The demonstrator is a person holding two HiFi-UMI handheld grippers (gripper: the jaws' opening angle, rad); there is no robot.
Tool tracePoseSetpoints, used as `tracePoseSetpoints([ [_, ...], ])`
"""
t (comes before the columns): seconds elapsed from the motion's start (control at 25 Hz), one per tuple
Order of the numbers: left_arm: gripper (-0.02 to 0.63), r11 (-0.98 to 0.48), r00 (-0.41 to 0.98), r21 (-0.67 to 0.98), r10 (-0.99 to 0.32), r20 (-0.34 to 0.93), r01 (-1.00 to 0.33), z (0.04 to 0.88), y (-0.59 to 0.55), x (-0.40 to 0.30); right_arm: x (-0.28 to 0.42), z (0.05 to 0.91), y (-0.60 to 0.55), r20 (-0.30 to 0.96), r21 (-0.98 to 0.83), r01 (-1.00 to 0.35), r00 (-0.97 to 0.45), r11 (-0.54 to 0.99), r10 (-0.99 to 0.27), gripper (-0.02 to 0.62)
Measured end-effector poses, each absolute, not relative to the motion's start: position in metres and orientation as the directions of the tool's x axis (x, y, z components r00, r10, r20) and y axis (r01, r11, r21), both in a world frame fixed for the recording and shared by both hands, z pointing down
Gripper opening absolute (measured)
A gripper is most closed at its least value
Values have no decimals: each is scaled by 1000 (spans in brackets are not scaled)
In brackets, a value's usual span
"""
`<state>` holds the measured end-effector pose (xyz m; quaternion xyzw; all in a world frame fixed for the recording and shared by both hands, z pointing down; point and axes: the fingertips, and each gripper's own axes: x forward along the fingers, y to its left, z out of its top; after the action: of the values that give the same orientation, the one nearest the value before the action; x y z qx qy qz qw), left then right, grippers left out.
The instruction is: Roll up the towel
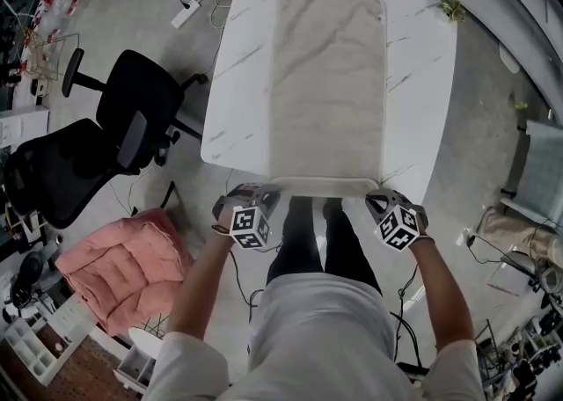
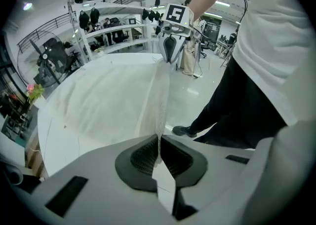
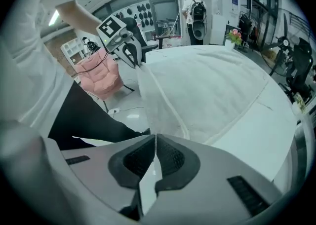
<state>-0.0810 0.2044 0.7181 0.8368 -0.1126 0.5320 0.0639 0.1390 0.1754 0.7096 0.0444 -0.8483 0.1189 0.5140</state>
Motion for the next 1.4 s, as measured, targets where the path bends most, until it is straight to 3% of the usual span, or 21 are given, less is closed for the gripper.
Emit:
tracePoseSetpoints([
  [0.4, 34, -943, 465, 200, 57, 884, -266, 698, 193, -81, 140, 699, 161, 866, -321, -266, -470, 909, 168, 25],
  [0.72, 37, -928, 468, 265, 118, 876, -261, 700, 153, -87, 131, 696, 107, 856, -330, -328, -499, 885, 135, 26],
  [0.92, 40, -916, 461, 259, 95, 882, -307, 704, 123, -90, 130, 701, 82, 864, -307, -337, -492, 890, 112, 26],
  [1.12, 49, -922, 415, 136, -29, 909, -362, 714, 91, -97, 126, 707, 58, 883, -210, -364, -468, 907, 17, 31],
  [1.28, 190, -909, 335, -26, -181, 925, -417, 721, 73, -107, 128, 715, 41, 902, -43, -388, -412, 921, -132, 106],
  [1.4, 241, -872, 333, -23, -211, 919, -490, 724, 67, -112, 133, 722, 35, 912, 11, -407, -371, 913, -176, 170],
])
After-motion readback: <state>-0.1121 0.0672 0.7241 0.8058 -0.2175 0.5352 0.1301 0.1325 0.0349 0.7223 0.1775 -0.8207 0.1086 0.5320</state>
